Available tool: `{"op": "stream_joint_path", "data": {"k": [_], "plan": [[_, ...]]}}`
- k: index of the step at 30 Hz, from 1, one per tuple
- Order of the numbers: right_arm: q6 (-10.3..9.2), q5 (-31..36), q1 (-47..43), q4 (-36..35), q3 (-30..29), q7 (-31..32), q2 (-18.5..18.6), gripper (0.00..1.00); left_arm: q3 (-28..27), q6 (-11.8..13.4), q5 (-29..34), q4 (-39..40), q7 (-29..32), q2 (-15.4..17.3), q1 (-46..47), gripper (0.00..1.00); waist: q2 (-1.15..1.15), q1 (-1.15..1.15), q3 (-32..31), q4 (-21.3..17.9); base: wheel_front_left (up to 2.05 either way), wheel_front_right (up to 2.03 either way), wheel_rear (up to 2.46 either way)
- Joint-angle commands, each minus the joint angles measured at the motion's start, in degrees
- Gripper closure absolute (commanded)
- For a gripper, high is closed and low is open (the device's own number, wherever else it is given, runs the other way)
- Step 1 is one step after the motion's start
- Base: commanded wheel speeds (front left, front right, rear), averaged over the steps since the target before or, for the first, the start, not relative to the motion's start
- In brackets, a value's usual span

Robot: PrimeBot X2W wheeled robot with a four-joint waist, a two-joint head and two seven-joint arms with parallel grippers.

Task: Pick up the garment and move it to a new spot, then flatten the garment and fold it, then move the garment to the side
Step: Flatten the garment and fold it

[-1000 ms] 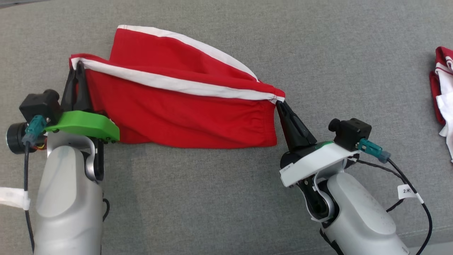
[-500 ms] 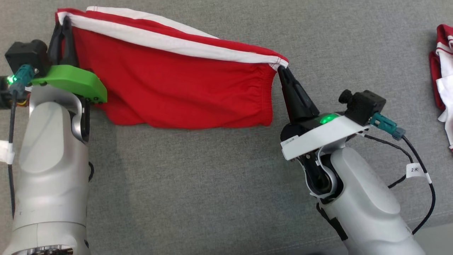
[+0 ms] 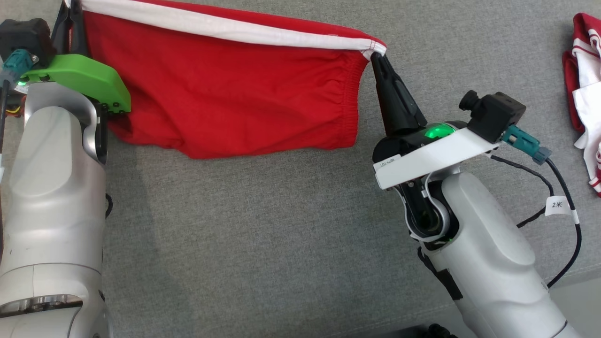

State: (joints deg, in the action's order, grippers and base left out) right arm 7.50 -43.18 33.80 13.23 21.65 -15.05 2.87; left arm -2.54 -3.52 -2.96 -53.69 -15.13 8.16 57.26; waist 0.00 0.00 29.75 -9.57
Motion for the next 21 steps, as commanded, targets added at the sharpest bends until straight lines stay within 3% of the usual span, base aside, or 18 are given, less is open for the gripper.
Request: {"op": "stream_joint_path", "data": {"k": [1,2,3,4,5,6,21], "plan": [[-0.03,0.3,0.6,0.5,0.6,-0.1,0.1,1.00,0.0,0.3,-0.2,-0.8,0.0,0.3,1.0,1.00,0.00,0.00,0.1,0.0,0.00,0.00,0.00],[-0.03,0.4,0.7,0.8,0.8,-0.1,0.1,1.00,0.0,0.3,-0.3,-1.3,0.0,0.3,1.1,1.00,0.00,0.00,0.1,0.1,0.00,0.00,0.00],[-0.03,0.4,0.7,1.0,0.9,-0.1,0.1,1.00,0.0,0.3,-0.4,-1.6,0.0,0.2,1.2,0.53,0.00,0.00,0.1,0.0,0.00,0.00,0.00],[-0.03,0.6,0.7,1.2,1.0,-0.1,0.1,0.71,0.1,0.3,-0.4,-1.7,0.0,0.2,1.3,0.06,0.00,0.00,0.1,0.0,0.00,0.00,0.00],[-0.03,0.7,0.7,1.3,0.9,-0.1,0.1,0.10,0.1,0.3,-0.5,-2.1,0.1,0.2,1.2,0.00,0.00,0.00,0.0,0.0,0.00,0.00,0.00],[-0.03,1.0,0.6,1.4,0.7,-0.1,0.1,0.00,0.1,0.3,-0.5,-2.3,0.0,0.1,1.2,0.00,0.00,0.00,0.0,0.0,0.00,0.00,0.00],[-0.02,7.9,-1.8,1.5,-4.0,-0.1,0.1,0.00,0.4,1.4,-1.3,-4.3,0.0,-0.8,-1.7,0.00,0.00,0.00,-2.3,1.0,0.00,0.00,0.00]]}}
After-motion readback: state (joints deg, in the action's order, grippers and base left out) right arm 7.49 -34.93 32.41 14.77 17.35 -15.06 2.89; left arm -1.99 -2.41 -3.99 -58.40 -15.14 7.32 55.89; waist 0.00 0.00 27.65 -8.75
